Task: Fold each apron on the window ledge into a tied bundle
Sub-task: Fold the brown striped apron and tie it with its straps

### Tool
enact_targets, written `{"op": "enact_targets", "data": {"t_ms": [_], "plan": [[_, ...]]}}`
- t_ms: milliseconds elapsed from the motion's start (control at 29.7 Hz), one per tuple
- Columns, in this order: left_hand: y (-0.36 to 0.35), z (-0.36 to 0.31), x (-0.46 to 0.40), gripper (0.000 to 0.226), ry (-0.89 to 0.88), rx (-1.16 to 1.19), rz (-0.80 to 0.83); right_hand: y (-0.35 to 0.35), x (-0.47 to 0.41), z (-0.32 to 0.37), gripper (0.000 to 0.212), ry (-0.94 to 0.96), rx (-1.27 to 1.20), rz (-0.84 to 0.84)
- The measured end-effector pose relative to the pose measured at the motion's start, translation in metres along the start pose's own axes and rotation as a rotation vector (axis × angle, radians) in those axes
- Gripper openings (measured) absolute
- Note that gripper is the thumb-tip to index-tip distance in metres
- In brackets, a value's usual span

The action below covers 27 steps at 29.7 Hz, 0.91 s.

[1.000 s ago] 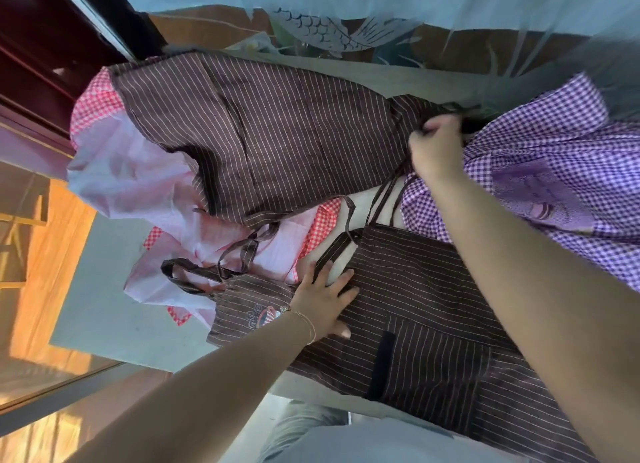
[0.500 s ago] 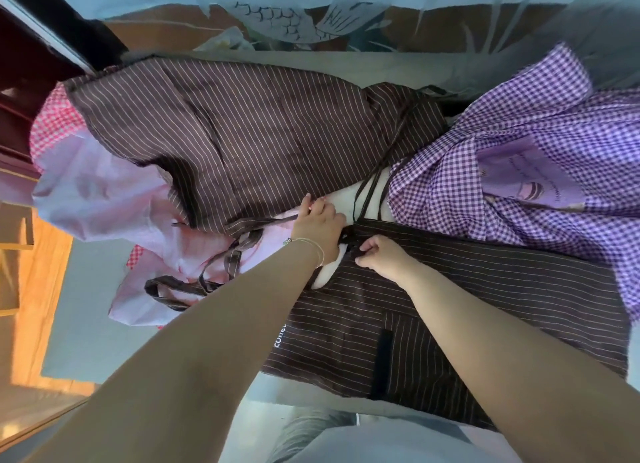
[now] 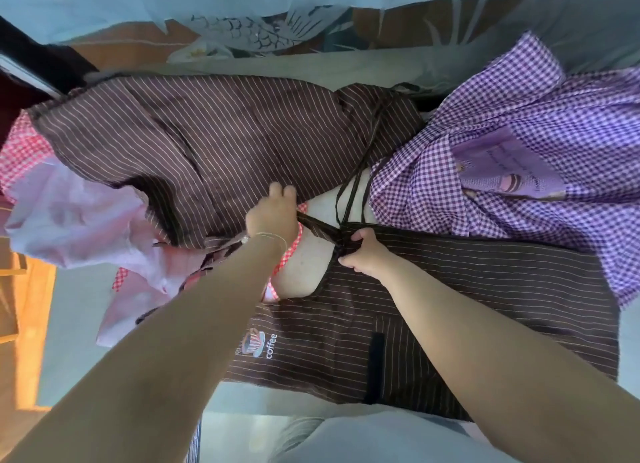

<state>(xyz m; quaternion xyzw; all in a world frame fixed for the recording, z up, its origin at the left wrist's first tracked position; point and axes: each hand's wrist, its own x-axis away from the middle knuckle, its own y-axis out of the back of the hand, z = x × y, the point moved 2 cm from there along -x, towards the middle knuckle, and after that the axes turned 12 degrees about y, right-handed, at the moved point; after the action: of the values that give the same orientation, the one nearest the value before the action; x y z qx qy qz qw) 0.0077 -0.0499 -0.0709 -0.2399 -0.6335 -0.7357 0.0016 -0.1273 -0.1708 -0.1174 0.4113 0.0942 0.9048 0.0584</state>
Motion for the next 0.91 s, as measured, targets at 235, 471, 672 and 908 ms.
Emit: {"op": "enact_targets", "data": {"t_ms": [235,471,672,908], "plan": [[0.044,0.089,-0.02,0.034,0.418,0.826,0.193,-0.004,0.002,0.004,0.06,-0.006,0.019,-0.034],[0.046,0.177,-0.017,0.018,0.625,1.219,0.173,-0.011,0.013,0.012,0.066,0.01,0.064,-0.059],[0.045,0.19,-0.002,0.026,0.621,1.841,0.404,-0.017,0.016,0.012,0.065,0.004,0.054,-0.117],[0.047,0.193,0.024,0.014,0.468,1.37,0.408,-0.026,0.014,0.006,0.07,0.026,0.036,-0.16]]}}
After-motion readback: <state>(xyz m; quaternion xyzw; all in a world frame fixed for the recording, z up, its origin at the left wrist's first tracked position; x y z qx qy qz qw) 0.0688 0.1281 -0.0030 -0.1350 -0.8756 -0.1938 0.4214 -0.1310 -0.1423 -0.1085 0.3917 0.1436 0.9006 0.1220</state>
